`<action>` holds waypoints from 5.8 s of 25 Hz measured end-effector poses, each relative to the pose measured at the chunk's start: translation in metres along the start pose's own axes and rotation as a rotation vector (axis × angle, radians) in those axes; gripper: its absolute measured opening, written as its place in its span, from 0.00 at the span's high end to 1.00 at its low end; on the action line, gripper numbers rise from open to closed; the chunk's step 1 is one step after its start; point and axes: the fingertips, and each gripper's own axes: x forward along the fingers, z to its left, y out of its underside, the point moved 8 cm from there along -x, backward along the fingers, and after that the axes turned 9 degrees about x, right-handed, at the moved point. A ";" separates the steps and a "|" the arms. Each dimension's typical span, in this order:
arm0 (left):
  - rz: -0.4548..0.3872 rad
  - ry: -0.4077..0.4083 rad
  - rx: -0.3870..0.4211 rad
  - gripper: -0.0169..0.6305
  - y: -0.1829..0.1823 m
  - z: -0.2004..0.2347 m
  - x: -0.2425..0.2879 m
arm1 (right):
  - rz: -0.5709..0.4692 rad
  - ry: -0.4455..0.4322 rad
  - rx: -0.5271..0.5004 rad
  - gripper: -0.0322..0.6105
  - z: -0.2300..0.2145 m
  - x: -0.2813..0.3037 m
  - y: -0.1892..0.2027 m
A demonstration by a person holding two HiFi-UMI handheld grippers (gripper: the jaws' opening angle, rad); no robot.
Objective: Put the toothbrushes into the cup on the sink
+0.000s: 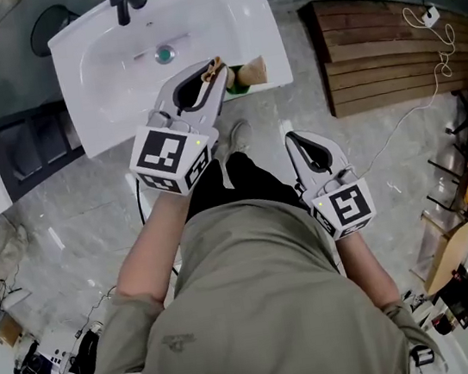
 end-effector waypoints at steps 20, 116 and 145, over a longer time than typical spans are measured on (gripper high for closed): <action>0.014 -0.013 -0.016 0.90 0.013 -0.006 0.007 | 0.028 0.002 0.006 0.93 -0.005 -0.003 0.001; -0.037 0.200 0.106 0.96 -0.017 0.050 -0.144 | -0.253 0.070 -0.027 0.93 0.108 0.055 -0.070; 0.062 0.287 0.122 0.96 0.010 0.046 -0.135 | -0.236 0.081 -0.032 0.93 0.117 0.064 -0.064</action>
